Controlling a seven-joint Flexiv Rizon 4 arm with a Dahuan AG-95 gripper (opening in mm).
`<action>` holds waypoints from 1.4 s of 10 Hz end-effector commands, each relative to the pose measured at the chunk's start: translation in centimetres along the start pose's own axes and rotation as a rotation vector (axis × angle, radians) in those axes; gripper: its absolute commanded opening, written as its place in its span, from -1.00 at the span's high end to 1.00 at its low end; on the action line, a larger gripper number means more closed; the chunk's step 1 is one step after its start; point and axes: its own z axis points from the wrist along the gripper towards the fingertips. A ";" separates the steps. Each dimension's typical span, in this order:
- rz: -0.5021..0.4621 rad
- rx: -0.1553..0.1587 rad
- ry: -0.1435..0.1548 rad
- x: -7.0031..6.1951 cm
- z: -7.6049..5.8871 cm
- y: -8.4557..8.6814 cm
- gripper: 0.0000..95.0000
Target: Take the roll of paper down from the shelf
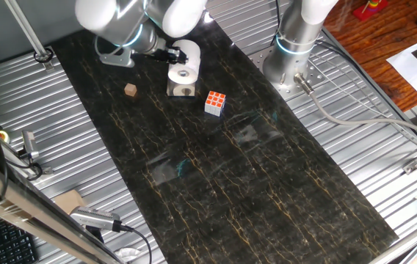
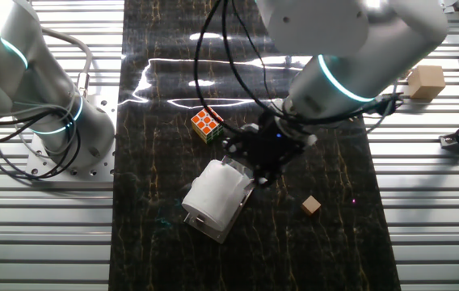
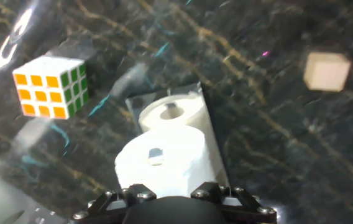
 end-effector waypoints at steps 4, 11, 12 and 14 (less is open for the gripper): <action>-0.009 0.038 -0.017 1.1 1.4 0.7 -0.20; -0.063 0.102 -0.032 1.4 1.8 0.8 -0.20; -0.063 0.101 -0.034 1.5 1.9 0.9 -0.20; -0.026 0.107 -0.037 1.5 2.1 0.9 -0.60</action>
